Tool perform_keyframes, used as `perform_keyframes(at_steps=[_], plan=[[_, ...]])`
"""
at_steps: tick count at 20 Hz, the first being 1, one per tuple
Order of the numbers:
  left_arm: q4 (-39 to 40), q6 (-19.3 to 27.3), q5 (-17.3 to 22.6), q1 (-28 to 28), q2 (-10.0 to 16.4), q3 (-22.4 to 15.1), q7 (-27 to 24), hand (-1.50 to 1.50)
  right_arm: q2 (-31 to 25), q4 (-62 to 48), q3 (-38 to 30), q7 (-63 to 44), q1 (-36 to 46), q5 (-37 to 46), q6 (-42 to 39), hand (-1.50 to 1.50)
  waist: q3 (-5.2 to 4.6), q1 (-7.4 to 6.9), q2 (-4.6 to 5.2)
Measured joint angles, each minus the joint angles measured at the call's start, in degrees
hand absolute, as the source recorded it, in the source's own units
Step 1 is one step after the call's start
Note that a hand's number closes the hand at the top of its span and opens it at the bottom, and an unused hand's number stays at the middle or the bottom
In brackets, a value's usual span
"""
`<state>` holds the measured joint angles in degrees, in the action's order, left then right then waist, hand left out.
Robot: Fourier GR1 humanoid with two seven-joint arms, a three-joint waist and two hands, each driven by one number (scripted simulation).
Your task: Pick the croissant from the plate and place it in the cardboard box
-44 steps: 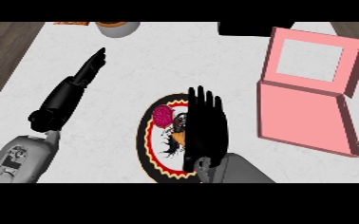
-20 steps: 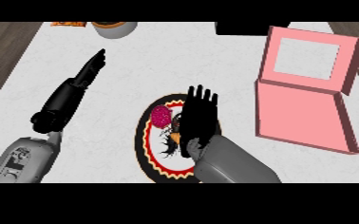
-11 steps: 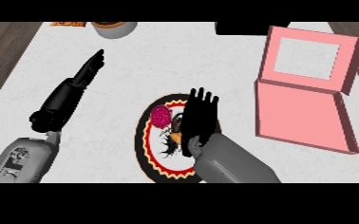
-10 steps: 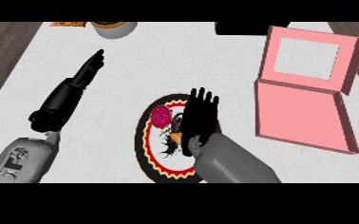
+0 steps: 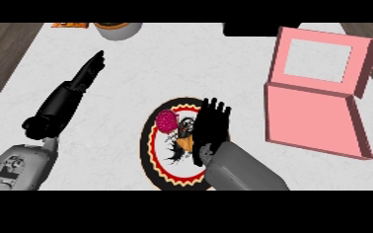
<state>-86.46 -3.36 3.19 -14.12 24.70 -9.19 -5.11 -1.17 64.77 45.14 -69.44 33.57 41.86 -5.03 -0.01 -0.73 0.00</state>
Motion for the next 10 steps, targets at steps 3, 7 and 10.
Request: perform_keyframes(at_steps=[3,7,10], plan=[[-0.36,-0.34,-0.48,0.91,-0.83,0.36,-0.39,0.0,0.14,-2.59,-0.03,2.99,0.85,0.24,0.39,1.5,0.0,0.0,-0.05],[0.38,-0.88,-1.59,1.21,-1.82,0.85,-0.8,0.0,0.35,-4.14,1.39,5.1,1.8,3.27,1.56,1.5,-0.01,0.15,-0.15],[0.9,-1.39,-1.69,0.05,-2.18,1.87,-0.13,0.0,0.45,-4.39,2.6,5.53,2.05,5.83,2.51,1.5,-0.01,0.26,-0.16]])
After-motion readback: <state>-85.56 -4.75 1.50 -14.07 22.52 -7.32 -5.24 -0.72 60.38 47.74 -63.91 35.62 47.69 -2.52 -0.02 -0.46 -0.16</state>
